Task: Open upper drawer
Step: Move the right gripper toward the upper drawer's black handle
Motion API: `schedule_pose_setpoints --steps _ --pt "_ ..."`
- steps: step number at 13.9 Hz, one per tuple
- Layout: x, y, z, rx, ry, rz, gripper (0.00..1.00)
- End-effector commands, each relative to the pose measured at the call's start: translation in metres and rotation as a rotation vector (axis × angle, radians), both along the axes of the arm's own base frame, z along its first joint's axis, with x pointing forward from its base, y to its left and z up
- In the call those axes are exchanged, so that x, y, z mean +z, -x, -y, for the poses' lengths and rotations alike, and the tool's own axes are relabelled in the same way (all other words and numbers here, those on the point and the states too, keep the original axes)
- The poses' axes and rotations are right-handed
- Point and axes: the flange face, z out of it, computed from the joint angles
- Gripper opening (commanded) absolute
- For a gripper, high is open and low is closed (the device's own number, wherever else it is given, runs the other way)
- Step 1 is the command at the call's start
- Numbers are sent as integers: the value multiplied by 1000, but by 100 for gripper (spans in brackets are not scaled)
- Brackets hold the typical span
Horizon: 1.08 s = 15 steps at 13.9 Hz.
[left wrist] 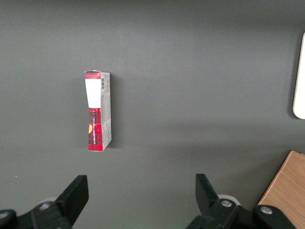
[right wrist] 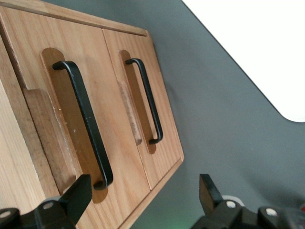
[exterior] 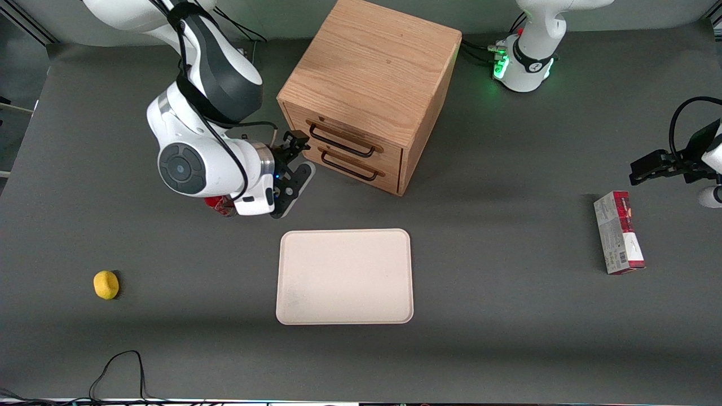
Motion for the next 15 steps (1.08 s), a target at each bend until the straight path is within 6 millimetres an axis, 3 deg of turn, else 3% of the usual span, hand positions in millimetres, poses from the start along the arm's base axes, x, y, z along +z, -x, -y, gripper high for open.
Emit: schedule_pose_setpoints --steps 1,8,15 --pt "-12 -1 -24 59 -59 -20 100" --pt "-31 7 -60 122 -113 -24 100" --pt "-46 16 -76 154 -104 -42 100"
